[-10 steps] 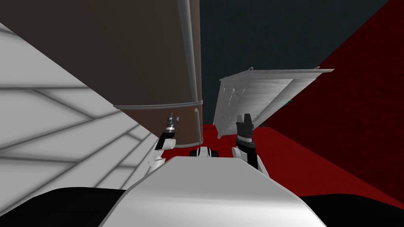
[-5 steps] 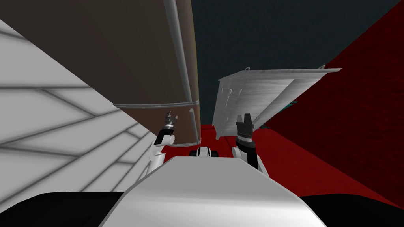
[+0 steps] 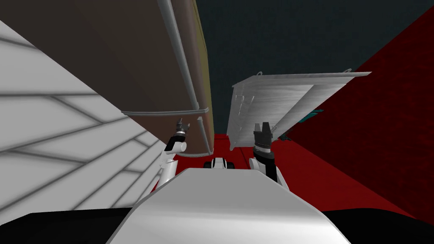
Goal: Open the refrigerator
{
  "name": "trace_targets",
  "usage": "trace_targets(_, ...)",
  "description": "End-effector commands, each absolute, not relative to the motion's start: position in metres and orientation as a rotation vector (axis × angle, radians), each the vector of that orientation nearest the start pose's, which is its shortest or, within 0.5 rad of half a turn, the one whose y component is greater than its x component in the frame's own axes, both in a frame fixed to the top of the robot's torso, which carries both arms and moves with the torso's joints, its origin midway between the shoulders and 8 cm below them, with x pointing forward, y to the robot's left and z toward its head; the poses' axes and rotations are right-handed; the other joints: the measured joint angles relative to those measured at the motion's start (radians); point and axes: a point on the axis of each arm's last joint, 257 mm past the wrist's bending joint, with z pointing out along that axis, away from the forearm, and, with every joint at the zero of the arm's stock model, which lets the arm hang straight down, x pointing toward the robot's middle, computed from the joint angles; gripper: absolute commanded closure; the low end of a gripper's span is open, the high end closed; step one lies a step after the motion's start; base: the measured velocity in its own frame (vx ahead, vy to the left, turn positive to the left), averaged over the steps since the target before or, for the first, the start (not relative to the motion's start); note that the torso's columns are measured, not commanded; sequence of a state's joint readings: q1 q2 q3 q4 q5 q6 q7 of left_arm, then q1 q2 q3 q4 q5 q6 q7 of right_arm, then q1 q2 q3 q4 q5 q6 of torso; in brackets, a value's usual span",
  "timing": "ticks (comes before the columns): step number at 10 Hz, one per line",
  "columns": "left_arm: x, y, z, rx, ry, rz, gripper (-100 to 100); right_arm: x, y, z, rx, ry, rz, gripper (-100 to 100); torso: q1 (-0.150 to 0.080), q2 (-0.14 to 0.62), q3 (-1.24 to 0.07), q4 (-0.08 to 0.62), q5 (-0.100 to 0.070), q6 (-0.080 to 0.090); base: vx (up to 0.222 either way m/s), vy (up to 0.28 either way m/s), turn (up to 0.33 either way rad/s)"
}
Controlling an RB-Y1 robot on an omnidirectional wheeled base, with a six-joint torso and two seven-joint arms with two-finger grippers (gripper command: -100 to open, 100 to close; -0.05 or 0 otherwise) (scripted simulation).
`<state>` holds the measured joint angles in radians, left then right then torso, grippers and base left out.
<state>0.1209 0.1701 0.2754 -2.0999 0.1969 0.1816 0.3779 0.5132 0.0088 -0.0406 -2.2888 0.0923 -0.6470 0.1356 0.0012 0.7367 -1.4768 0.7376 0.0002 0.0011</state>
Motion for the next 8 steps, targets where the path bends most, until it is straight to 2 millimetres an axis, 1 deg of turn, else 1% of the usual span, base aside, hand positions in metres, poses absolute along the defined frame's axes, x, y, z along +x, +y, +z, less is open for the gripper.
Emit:
trace_targets(1, 0.488, 0.398, -0.040, -1.348, 0.662, -1.457, -100, 0.315, -0.274, 0.049, 0.435, 0.590, 1.105, 0, 0.000, -0.001, 0.000, 0.000, 0.000, 0.001, -0.017, -0.166, 0.079)
trace_targets(2, 0.492, 0.405, -0.038, -1.375, 0.640, -1.465, -100, 0.315, -0.274, 0.049, 0.435, 0.590, 1.105, 0, -0.004, 0.000, 0.000, 0.000, -0.001, 0.000, -0.008, -0.218, 0.078)
trace_targets(3, 0.493, 0.406, -0.042, -1.389, 0.647, -1.458, -100, 0.315, -0.274, 0.049, 0.435, 0.590, 1.105, 0, -0.006, 0.000, 0.000, 0.000, -0.002, 0.000, 0.020, -0.155, 0.036)
trace_targets(5, 0.501, 0.420, -0.040, -1.453, 0.603, -1.471, -100, 0.315, -0.274, 0.049, 0.435, 0.590, 1.105, 0, 0.000, -0.002, -0.001, 0.000, 0.000, 0.001, 0.015, -0.143, 0.077)
trace_targets(6, 0.502, 0.420, -0.044, -1.465, 0.609, -1.465, -100, 0.315, -0.274, 0.049, 0.435, 0.590, 1.105, 0, -0.003, -0.001, -0.001, 0.000, -0.001, 0.002, -0.008, -0.131, 0.022)
trace_targets(8, 0.509, 0.433, -0.043, -1.531, 0.564, -1.478, -100, 0.315, -0.274, 0.049, 0.435, 0.590, 1.105, 0, -0.003, 0.000, 0.000, 0.000, -0.001, 0.001, -0.015, -0.160, 0.067)
